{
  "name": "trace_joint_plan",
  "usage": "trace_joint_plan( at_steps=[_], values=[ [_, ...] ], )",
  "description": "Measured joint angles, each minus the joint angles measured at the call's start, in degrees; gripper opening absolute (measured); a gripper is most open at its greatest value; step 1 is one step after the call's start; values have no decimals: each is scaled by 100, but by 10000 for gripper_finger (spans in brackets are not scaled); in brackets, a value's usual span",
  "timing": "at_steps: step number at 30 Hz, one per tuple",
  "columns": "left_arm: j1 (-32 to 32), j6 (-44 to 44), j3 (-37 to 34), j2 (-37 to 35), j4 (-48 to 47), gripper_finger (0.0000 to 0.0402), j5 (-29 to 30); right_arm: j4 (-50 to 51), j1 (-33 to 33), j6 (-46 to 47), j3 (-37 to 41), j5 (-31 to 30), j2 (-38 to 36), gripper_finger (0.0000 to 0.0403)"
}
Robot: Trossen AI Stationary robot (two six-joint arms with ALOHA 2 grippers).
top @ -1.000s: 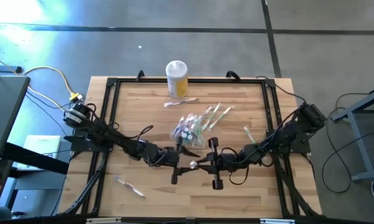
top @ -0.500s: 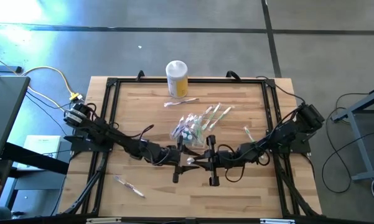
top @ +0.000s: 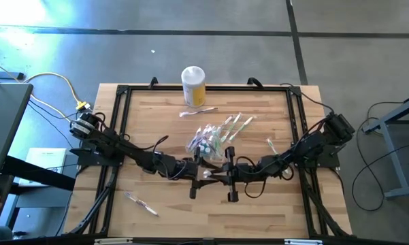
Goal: Pick & Place toothbrushing station
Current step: Put the orange toothbrush into the transparent organizer
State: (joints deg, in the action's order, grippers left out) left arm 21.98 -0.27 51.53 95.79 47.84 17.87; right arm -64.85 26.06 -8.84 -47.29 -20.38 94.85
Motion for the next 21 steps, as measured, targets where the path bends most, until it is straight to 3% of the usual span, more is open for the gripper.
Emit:
trace_joint_plan(
  at_steps=[5, 13, 21],
  values=[
    [2, 0, 0, 0, -8, 178, 1, -1, 3, 0, 0, 2, 0, 11],
    [10, 9, -7, 0, -74, 32, -43, 97, -6, 14, 0, 101, -2, 14],
    [11, -29, -7, 0, -91, 41, -79, 112, -1, -20, 0, 107, -4, 17]
  ],
)
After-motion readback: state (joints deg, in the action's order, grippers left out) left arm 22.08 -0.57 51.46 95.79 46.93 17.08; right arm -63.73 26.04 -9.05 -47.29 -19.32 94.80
